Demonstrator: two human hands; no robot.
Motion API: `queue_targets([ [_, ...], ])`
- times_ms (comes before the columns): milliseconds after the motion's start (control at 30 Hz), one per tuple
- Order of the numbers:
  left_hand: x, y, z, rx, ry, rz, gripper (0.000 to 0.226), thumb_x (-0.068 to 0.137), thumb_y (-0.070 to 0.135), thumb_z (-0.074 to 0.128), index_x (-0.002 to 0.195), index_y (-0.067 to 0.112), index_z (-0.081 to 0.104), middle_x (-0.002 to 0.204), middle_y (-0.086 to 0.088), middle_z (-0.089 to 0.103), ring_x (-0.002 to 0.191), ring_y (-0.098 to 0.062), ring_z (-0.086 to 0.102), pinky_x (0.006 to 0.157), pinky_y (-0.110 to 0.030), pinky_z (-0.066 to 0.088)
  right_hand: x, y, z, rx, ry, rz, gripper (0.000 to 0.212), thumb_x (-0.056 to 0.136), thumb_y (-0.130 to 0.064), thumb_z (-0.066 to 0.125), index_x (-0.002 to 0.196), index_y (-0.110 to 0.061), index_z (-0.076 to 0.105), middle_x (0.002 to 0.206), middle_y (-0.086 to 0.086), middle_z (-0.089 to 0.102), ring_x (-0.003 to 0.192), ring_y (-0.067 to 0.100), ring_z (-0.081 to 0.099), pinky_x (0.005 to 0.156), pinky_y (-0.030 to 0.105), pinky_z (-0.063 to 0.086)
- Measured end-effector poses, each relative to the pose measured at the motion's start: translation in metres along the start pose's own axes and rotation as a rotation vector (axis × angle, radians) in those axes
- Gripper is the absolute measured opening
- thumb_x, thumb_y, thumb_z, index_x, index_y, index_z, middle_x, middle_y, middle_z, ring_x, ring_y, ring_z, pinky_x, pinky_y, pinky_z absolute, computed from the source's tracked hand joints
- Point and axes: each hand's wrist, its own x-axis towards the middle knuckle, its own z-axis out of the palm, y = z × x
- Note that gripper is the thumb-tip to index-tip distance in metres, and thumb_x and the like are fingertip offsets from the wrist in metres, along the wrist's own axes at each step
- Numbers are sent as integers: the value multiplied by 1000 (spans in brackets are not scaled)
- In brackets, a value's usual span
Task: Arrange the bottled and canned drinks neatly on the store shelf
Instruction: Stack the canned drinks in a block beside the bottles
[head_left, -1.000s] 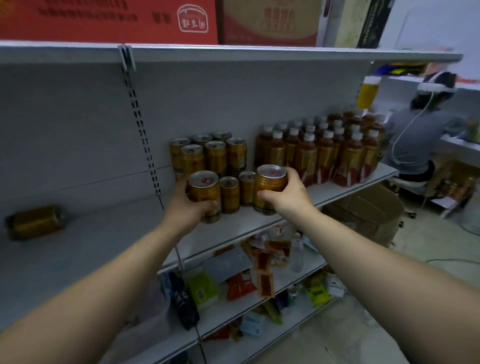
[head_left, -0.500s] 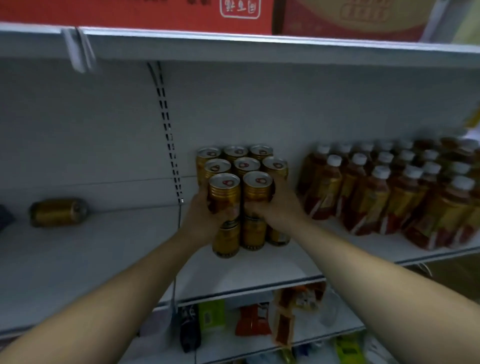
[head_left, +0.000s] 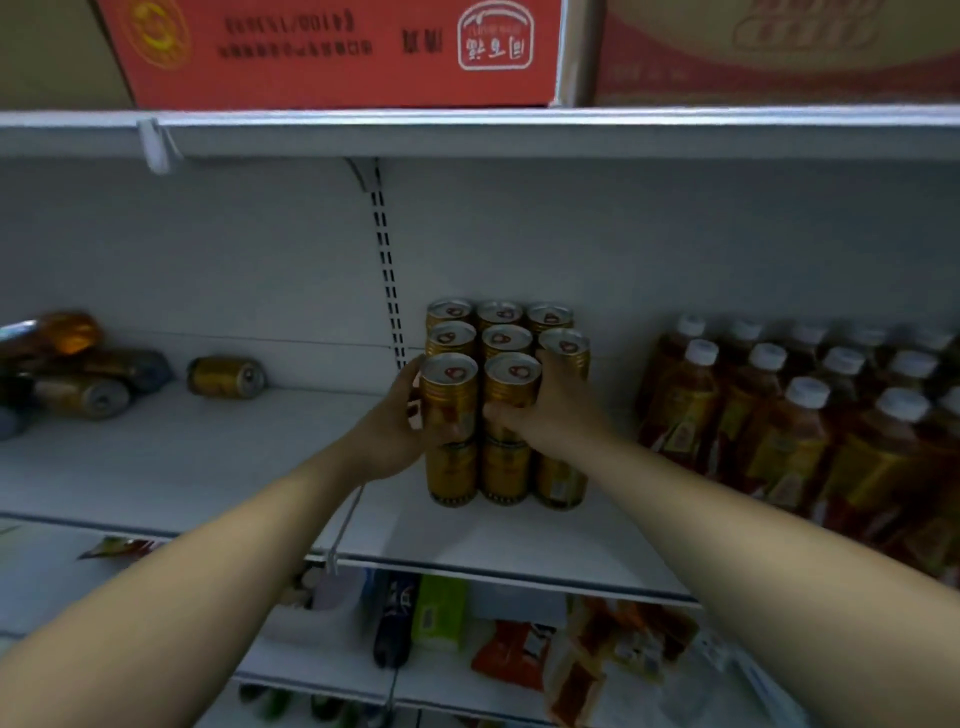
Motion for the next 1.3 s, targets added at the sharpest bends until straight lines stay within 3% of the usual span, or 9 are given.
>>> queue_targets([
  [100,-7,-1,-28,175,27,-58,94,81,42,68,150,33,5,152,-2,29,138,-20,31,103,-31,35,5,-24,-15,-158,53,-89,96,62,-80,53,142,-32,34,145,-4,44,131,20,45,104,42,41],
  [200,-20,-5,-59,371,29,-87,88,82,48,66,149,35,11,156,0,24,140,-19,29,111,-33,30,9,-58,-21,-271,-80,-125,82,80,-69,55,146,-26,32,148,-2,40,131,22,43,97,31,35],
  [300,-39,-16,-92,512,4,-119,83,85,49,62,150,33,13,158,1,16,142,-21,24,112,-33,24,20,-95,-2,-296,-172,-191,73,83,-62,57,142,-24,39,143,1,46,123,22,49,95,31,42],
  [467,-85,-56,-166,657,14,-157,78,87,47,60,150,29,17,158,1,14,140,-21,28,109,-31,29,37,-174,71,-321,-308,-215,85,85,-65,54,151,-21,23,155,3,28,136,23,36,106,31,33],
  [867,-167,-190,-362,668,131,-408,74,87,47,59,148,21,26,154,-3,26,137,-21,33,109,-32,31,64,-355,268,-255,-414,-354,79,85,-61,58,147,-20,32,149,5,37,127,25,45,95,32,42],
  [967,-167,-218,-396,606,190,-462,76,85,48,61,147,21,27,153,-4,28,131,-22,42,107,-33,35,82,-376,307,-301,-444,-384,67,85,-59,59,136,-19,43,137,7,49,112,23,51,84,33,43],
  [1067,-154,-244,-420,590,231,-498,74,85,47,62,147,21,29,151,-5,30,131,-22,41,106,-32,34,108,-388,345,-319,-467,-400,66,85,-57,59,135,-17,45,136,8,50,117,25,51,89,34,44],
  [1167,-130,-271,-433,581,234,-520,72,86,46,61,147,23,29,151,-4,30,132,-22,39,105,-31,34,138,-394,384,-341,-476,-412,63,81,-61,58,127,-19,50,128,6,55,108,23,54,81,33,43],
  [1300,-91,-299,-446,538,283,-556,72,85,44,63,146,25,30,145,-4,37,126,-22,45,100,-31,38,179,-394,434,-407,-507,-397,70,77,-64,58,131,-21,49,131,5,54,114,25,54,94,41,46],
])
